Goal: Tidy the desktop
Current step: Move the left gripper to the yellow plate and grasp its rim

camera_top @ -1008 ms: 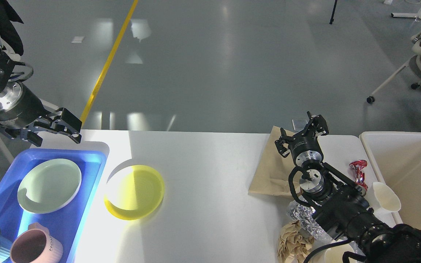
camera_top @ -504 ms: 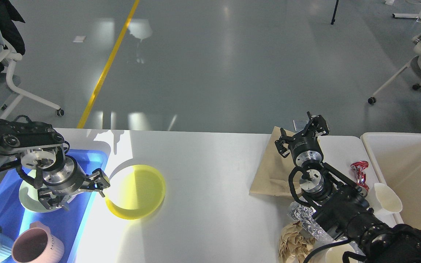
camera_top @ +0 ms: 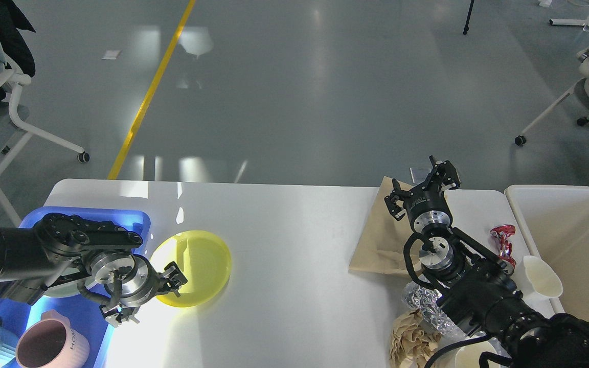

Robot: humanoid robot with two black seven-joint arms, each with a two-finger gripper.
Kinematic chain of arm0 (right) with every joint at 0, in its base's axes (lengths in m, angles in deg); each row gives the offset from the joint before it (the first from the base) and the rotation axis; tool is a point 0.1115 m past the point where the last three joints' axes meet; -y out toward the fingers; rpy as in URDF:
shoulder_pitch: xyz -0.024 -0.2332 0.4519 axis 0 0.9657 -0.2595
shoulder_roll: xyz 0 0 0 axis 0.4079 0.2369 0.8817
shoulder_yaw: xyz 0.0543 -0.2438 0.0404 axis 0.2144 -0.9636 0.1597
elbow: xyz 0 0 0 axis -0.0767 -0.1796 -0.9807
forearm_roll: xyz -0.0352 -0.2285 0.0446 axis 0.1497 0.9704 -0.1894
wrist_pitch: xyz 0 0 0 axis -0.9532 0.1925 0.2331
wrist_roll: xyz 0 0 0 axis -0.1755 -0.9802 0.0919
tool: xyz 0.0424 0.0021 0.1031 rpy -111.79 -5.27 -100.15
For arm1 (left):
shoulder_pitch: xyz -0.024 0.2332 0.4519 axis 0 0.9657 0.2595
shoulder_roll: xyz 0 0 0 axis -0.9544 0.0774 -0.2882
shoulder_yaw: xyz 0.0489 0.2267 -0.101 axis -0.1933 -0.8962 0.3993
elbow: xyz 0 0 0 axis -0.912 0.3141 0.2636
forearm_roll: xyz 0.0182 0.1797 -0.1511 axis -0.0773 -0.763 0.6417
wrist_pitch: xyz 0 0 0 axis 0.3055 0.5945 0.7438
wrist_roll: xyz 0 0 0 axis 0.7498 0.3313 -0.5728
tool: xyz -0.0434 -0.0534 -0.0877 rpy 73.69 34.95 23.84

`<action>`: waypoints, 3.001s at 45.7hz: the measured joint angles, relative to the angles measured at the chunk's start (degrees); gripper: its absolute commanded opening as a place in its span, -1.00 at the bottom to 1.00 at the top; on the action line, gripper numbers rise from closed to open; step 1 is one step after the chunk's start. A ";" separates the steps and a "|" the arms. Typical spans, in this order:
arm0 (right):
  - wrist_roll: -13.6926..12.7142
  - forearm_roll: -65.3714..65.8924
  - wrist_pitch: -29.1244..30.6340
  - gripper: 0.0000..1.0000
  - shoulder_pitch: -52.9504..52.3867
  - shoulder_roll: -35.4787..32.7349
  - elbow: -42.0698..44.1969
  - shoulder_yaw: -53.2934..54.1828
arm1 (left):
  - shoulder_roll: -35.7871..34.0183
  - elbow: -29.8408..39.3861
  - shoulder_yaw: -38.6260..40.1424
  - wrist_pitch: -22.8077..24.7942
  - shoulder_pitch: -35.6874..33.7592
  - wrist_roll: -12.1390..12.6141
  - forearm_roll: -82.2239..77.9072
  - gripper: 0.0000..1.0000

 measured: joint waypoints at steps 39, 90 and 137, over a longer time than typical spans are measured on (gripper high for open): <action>0.00 0.00 -0.02 1.00 0.00 0.00 0.00 0.00 | 0.35 -1.63 3.44 -5.20 3.46 -1.10 0.05 0.24; 0.00 0.00 0.02 1.00 0.00 0.00 0.00 0.00 | 0.59 -1.69 3.22 -9.20 4.45 -3.39 -0.04 -0.61; 0.00 0.04 -0.02 1.00 0.00 0.00 0.00 0.00 | -0.51 -0.79 3.18 -5.64 2.69 -1.93 -0.72 -1.00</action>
